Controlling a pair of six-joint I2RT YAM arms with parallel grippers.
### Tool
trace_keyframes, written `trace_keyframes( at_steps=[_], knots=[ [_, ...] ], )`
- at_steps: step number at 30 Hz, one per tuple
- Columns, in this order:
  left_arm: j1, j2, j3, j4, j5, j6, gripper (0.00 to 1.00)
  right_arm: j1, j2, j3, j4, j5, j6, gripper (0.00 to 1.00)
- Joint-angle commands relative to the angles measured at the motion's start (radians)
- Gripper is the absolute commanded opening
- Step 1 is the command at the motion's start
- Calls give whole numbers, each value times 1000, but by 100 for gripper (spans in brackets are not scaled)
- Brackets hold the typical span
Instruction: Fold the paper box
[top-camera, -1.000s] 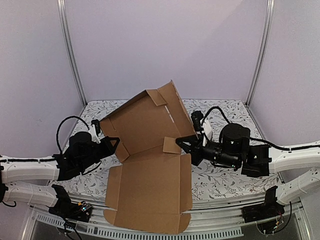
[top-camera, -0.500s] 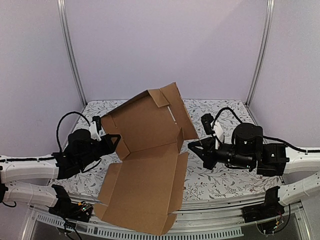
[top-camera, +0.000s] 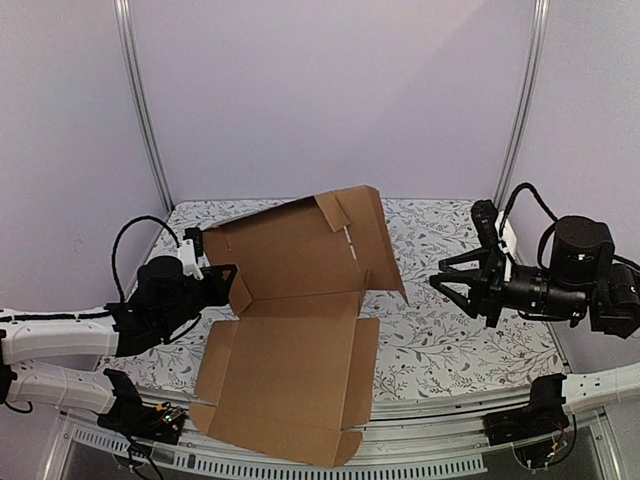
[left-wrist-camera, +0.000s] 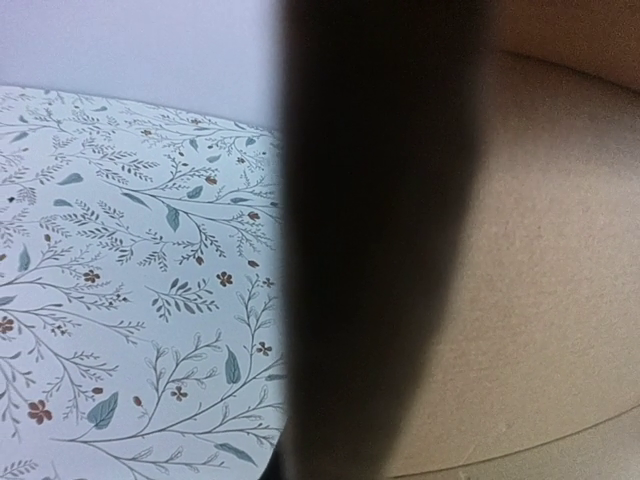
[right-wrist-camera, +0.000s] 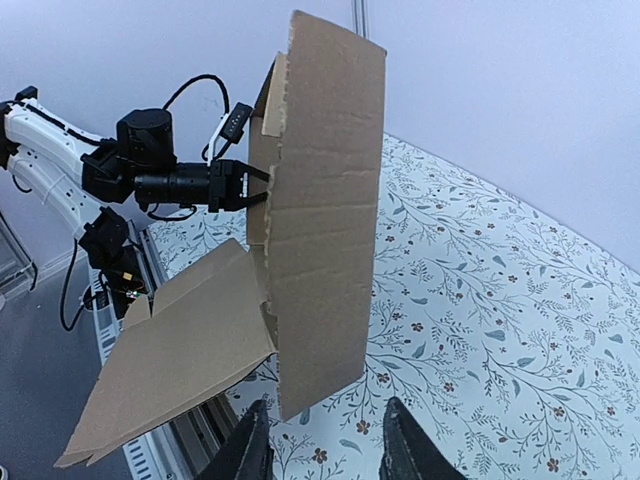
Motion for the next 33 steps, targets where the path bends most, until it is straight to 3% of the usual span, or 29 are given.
trace_keyframes(
  at_steps=[1,6,14,24,33],
  knots=[
    [8,14,28,23,-38,70,0,4,5,70,-169,3,-78,41],
    [11,13,31,40,15,116,0,4,33,102,-176,33,-132,46],
    [12,-3,36,58,137,160,0,4,87,140,-148,-42,-260,55],
    [14,-29,36,44,183,168,0,2,188,148,-79,-239,-263,54],
    [14,-20,40,49,182,164,0,3,264,155,-5,-278,-248,52]
  ],
)
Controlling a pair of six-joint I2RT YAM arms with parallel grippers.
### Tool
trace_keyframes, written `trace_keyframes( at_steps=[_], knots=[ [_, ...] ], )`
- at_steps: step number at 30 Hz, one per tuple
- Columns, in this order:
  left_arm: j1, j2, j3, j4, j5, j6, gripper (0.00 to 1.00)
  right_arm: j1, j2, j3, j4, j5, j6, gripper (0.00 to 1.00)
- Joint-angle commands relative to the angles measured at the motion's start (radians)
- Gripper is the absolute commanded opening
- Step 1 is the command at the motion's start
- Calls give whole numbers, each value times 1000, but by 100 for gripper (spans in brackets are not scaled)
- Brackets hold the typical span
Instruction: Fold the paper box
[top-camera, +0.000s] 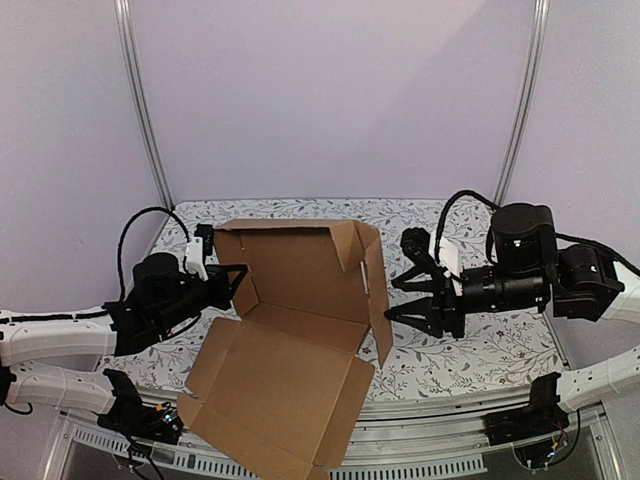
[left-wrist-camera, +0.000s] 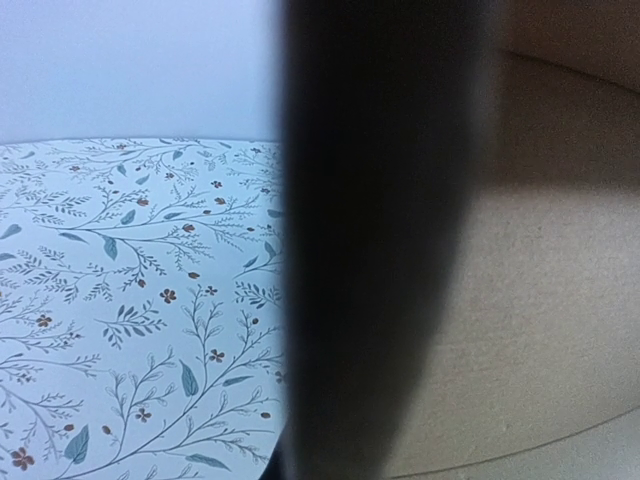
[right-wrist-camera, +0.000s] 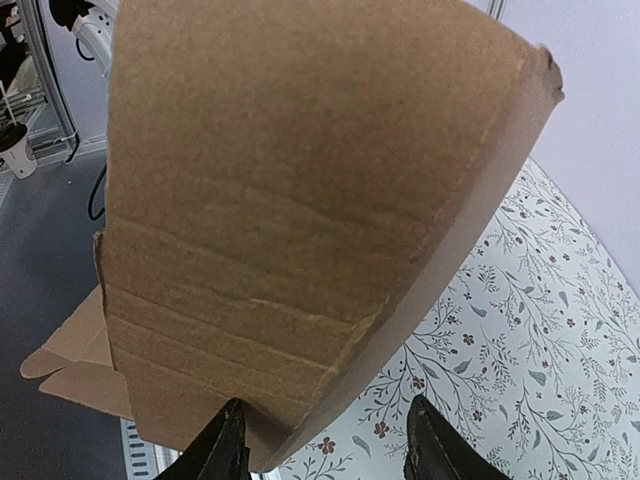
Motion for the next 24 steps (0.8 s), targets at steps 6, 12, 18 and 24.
trace_keyframes(
  at_steps=[6,12,18,24],
  knots=[
    [13,-2,27,21,-21,-14,0,2,91,54,64,59,17,50],
    [13,-7,34,-12,-78,-31,0,3,176,95,88,144,36,49],
    [10,-9,44,-64,-152,-66,0,3,276,137,98,260,69,49],
    [-7,-6,55,-118,-245,-109,0,4,344,155,132,364,130,49]
  ],
)
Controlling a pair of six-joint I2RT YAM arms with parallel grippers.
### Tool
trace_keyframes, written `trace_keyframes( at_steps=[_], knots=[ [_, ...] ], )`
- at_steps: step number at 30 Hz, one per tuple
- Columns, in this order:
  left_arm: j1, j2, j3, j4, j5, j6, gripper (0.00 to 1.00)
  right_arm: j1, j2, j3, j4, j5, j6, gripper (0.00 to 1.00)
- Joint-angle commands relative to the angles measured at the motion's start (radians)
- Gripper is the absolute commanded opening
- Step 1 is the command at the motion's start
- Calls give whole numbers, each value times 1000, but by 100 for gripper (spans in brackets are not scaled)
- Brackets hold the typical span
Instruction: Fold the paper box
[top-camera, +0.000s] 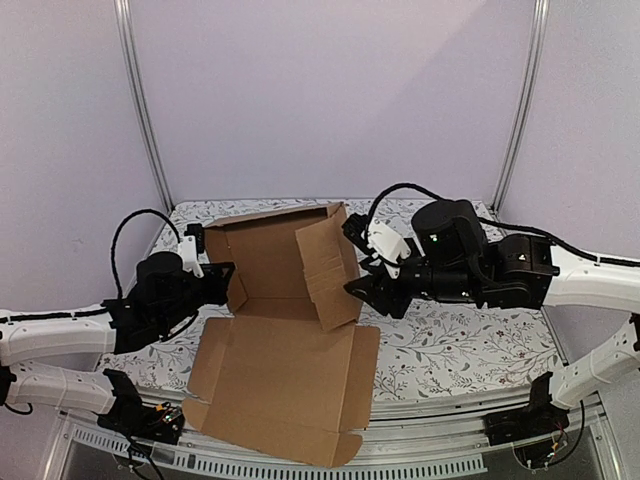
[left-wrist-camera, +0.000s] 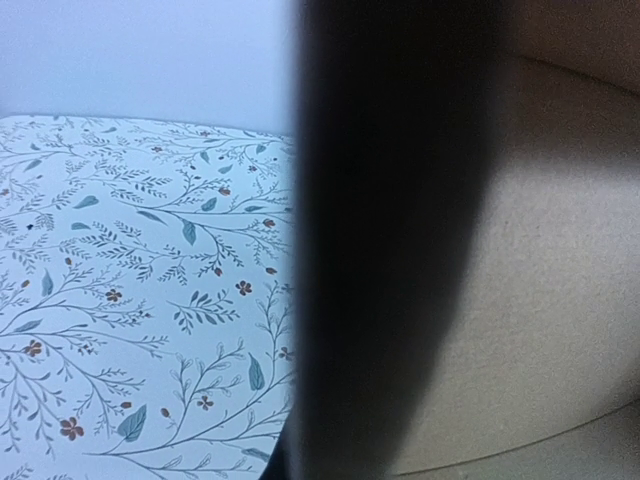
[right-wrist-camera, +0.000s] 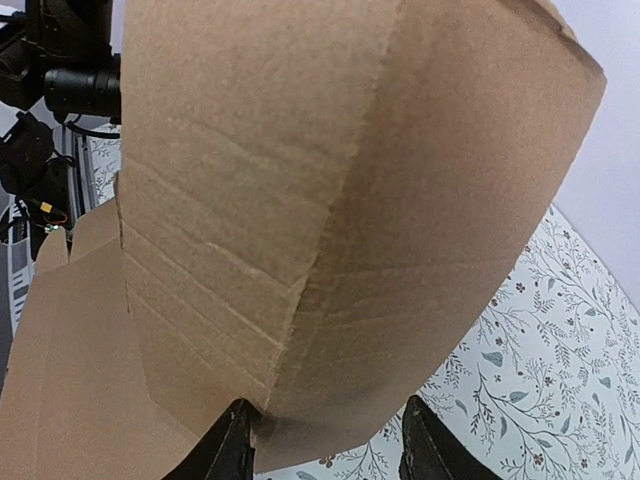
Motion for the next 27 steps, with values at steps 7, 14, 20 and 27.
trace_keyframes(
  at_steps=[7,14,20,27],
  knots=[
    [-69,15,38,-47,-217,-51,0,4,105,24,112,191,103,50],
    [-172,54,36,-34,-402,-18,0,2,155,-17,211,240,110,49],
    [-247,111,30,-8,-523,-21,0,-17,183,-77,274,273,145,46],
    [-332,197,37,21,-657,-41,0,-38,191,-168,352,324,189,42]
  ],
)
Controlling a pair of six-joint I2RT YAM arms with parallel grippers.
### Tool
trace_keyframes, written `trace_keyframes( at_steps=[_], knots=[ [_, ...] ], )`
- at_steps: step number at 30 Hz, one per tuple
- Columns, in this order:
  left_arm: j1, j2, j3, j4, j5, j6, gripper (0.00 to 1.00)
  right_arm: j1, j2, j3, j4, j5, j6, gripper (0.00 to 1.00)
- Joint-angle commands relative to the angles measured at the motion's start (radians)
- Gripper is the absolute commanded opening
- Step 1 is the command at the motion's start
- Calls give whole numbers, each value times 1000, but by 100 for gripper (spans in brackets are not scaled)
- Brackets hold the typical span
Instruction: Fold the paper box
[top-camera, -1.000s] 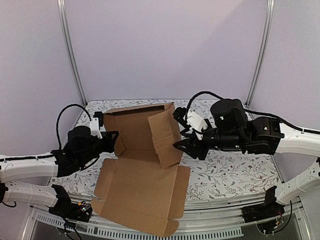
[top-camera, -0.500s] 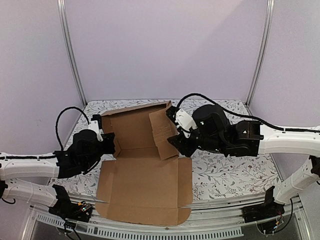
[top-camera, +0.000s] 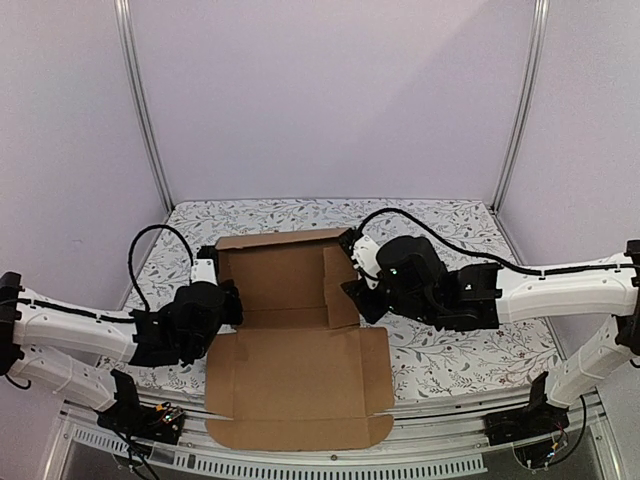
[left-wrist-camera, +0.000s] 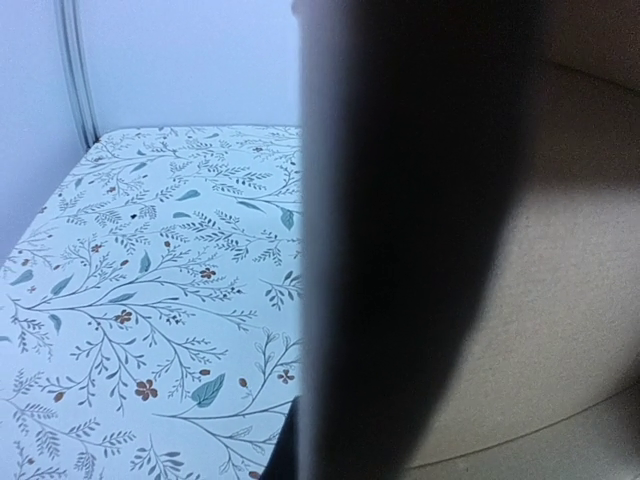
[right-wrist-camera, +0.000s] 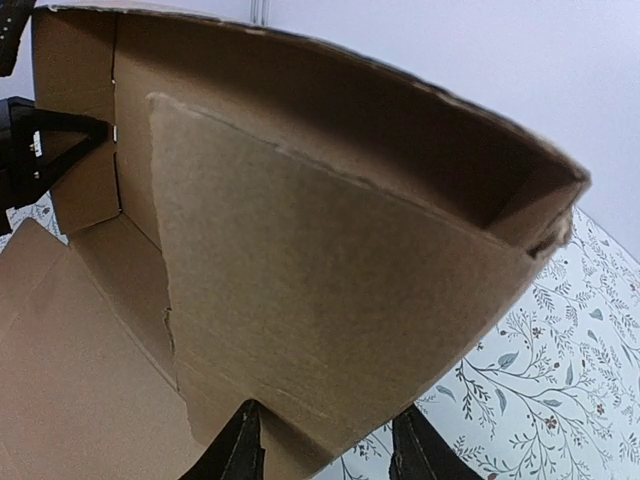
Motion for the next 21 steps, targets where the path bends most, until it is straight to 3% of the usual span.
trace_keyframes(
  at_steps=[1,10,21],
  knots=[
    [-68,50,27,56,-111,-16,0,-18,17,-52,86,73,47,41],
    [-178,187,51,103,-338,-15,0,-32,41,-143,216,102,105,43],
    [-244,291,17,189,-395,-55,0,-41,94,-215,368,121,133,47]
  ],
)
